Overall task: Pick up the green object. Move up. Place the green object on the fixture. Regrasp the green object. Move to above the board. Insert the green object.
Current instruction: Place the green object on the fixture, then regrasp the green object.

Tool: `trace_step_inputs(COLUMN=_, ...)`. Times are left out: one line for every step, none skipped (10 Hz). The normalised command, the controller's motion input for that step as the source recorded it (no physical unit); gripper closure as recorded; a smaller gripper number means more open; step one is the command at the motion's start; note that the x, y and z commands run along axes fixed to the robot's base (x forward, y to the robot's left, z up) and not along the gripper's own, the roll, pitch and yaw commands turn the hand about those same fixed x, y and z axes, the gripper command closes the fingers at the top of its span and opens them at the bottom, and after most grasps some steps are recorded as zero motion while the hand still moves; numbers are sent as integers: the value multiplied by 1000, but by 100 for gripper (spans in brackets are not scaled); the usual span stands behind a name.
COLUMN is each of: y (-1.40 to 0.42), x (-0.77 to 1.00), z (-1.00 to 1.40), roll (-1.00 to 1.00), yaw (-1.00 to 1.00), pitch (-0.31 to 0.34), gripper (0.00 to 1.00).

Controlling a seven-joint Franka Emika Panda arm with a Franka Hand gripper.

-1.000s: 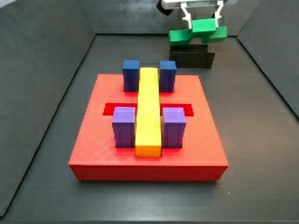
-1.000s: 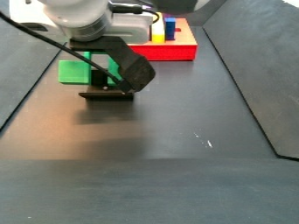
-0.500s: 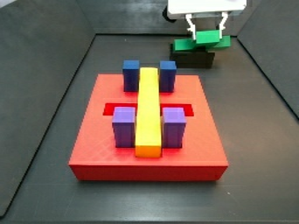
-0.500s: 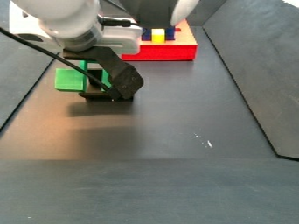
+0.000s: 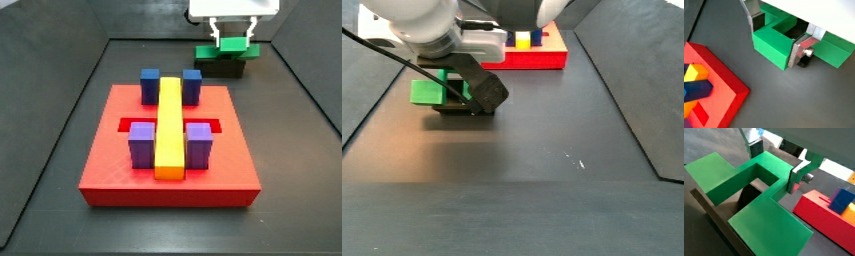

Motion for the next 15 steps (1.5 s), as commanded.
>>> trace_step_inputs(y=0, x=-234, z=-103, roll=0, yaw=-86, pitch=0, gripper=100)
trace_step_inputs(y=-11, x=-69, z=-66, roll=0, yaw=0, pitch=0, gripper=100)
trace_step_inputs(y=0, x=0, z=-80, roll=83, yaw=0, pitch=0, gripper=100)
trace_step_inputs(y=0, x=0, z=-26, roll=0, yaw=0, pitch=69, gripper=100)
trace_step_inputs(y=0, x=0, z=0, roll=126, yaw=0, pitch=0, gripper=100)
trace_step_inputs(y=0, x=0, z=-43, roll=29, yaw=0, pitch=20, gripper=100)
trace_step_inputs(y=0, x=0, z=0, roll=0, yaw=0, pitch=0, gripper=0)
trace_step_inputs(y=0, x=0, z=0, roll=11, yaw=0, pitch=0, gripper=0)
trace_step_inputs(y=0, x=-77, z=0, roll=77, yaw=0, pitch=0, gripper=0)
trace_step_inputs(y=106, x=-231, z=289, roll=129, yaw=-3, pitch=-51, gripper=0)
trace_step_inputs(y=23, x=-234, z=520, roll=346, yaw=-29, pitch=-103, gripper=0)
trace_step_inputs(y=0, x=-291, z=669, roll=454, yaw=-51, pitch=-220, gripper=0)
trace_step_inputs(y=0, x=-151, z=643, roll=394, yaw=-69, pitch=-214, gripper=0)
trace_step_inputs(y=-66, x=-169, z=503, roll=720, yaw=0, pitch=-214, gripper=0)
trace_step_inputs(y=-189, x=-174, z=283, roll=1000, yaw=0, pitch=-260, gripper=0)
